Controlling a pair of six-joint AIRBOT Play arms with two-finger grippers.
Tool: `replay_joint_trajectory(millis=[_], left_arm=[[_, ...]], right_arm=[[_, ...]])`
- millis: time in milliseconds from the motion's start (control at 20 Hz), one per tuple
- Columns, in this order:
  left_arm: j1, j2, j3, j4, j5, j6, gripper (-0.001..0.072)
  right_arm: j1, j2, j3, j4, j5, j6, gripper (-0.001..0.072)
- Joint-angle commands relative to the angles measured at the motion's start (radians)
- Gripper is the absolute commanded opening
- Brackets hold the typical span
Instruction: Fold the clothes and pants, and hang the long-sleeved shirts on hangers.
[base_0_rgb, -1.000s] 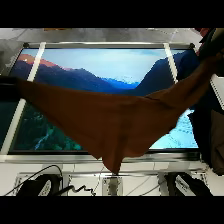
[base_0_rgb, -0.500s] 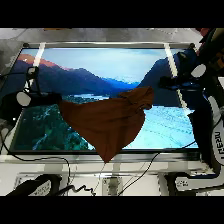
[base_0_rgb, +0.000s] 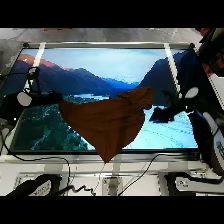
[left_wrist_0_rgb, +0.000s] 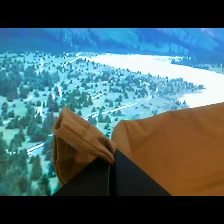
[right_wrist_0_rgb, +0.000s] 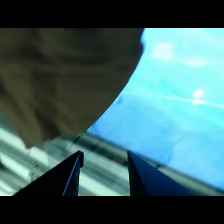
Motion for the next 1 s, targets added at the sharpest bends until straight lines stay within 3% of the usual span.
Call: replay_joint_trajectory(millis=[0,200,400,500,600,750,800,850,950], left_arm=[[0.0,0.014,-0.001,-0.001,0.002,0.0,0.0017],[0.0,0.015,-0.001,-0.001,0.002,0.0,0.0017],[0.0,0.015,-0.001,-0.001,0.002,0.0,0.0017],[0.0,0.015,-0.001,-0.001,0.002,0.0,0.0017],[0.0,0.015,-0.001,-0.001,0.002,0.0,0.0017],[0.0,0.015,-0.001,-0.001,0.002,0.0,0.0017],[0.0,0.015,-0.001,-0.001,0.002,0.0,0.0016],[0.0,0.015,-0.001,-0.001,0.002,0.0,0.0017],[0.0,0.018,0.0,-0.001,0.002,0.0,0.0017]], right_arm=[[0.051,0.161,-0.301,0.129,-0.134,-0.025,0.0335],[0.183,0.225,-0.528,0.227,-0.373,0.081,0.0335],[0.313,0.225,-0.548,0.35,-0.566,0.081,0.0333],[0.349,0.212,-0.547,0.325,-0.68,0.154,0.0333],[0.348,0.177,-0.54,0.329,-0.71,0.208,0.0326],[0.348,0.137,-0.512,0.338,-0.71,0.208,0.0301],[0.348,0.136,-0.5,0.336,-0.711,0.206,0.02],[0.348,0.137,-0.484,0.335,-0.711,0.198,0.002],[0.347,0.142,-0.436,0.323,-0.705,0.164,0.0013]])
